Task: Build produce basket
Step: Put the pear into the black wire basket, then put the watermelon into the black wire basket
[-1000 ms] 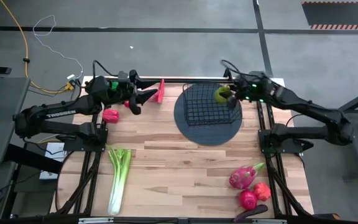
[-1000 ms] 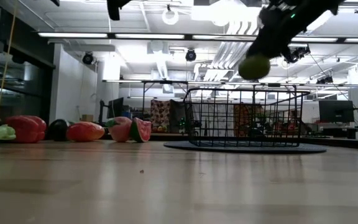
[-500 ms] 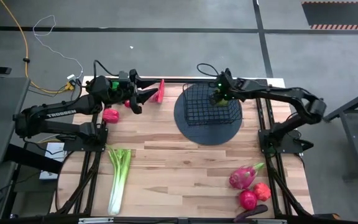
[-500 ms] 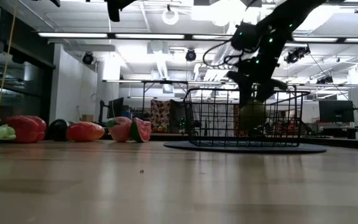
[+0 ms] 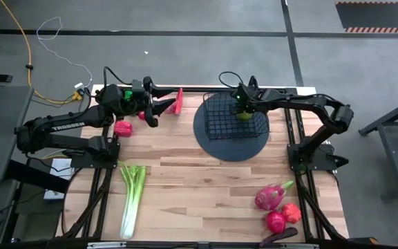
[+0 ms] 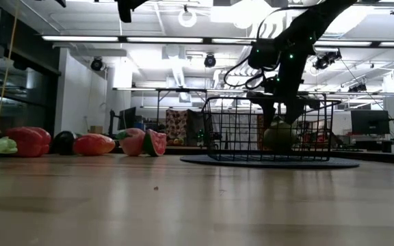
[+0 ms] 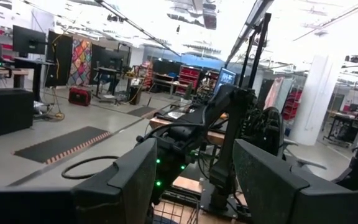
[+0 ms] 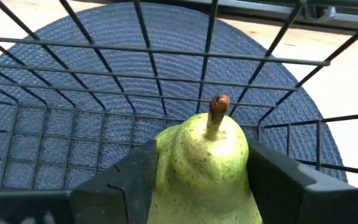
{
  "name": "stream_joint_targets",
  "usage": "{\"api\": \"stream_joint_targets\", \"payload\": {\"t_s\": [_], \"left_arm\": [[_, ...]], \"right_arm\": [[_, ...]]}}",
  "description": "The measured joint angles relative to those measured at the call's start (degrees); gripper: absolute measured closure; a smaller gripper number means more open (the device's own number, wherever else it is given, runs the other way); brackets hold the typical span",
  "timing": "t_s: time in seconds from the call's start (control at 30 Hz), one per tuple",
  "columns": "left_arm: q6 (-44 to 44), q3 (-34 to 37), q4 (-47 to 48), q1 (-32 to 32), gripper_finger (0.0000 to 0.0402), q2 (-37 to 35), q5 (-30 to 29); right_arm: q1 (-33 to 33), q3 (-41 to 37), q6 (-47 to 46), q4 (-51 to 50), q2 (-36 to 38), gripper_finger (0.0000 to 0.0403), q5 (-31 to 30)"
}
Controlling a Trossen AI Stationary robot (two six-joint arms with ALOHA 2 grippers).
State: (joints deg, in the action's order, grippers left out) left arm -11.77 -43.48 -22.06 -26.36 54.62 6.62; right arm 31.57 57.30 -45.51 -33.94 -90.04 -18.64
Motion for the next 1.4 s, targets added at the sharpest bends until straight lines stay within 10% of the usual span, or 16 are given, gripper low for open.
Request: {"api": "stream_joint_targets", "payload": {"t_s": [0.47,0.9,1.4], "left_arm": [[0.0,0.0,0.0,-2.6,0.0202,-2.1,0.2],[0.0,0.0,1.5,-2.6,0.0202,-2.1,0.2],[0.0,0.0,2.2,-2.6,0.0202,-2.1,0.0]], "right_arm": [[0.0,0.0,0.5,-0.1,0.0,0.0181,-0.7],[0.0,0.0,2.9,-2.7,0.9,0.0042,-0.5],[-1.1,0.0,14.7,0.2,20.3,0.0025,10.5]]}}
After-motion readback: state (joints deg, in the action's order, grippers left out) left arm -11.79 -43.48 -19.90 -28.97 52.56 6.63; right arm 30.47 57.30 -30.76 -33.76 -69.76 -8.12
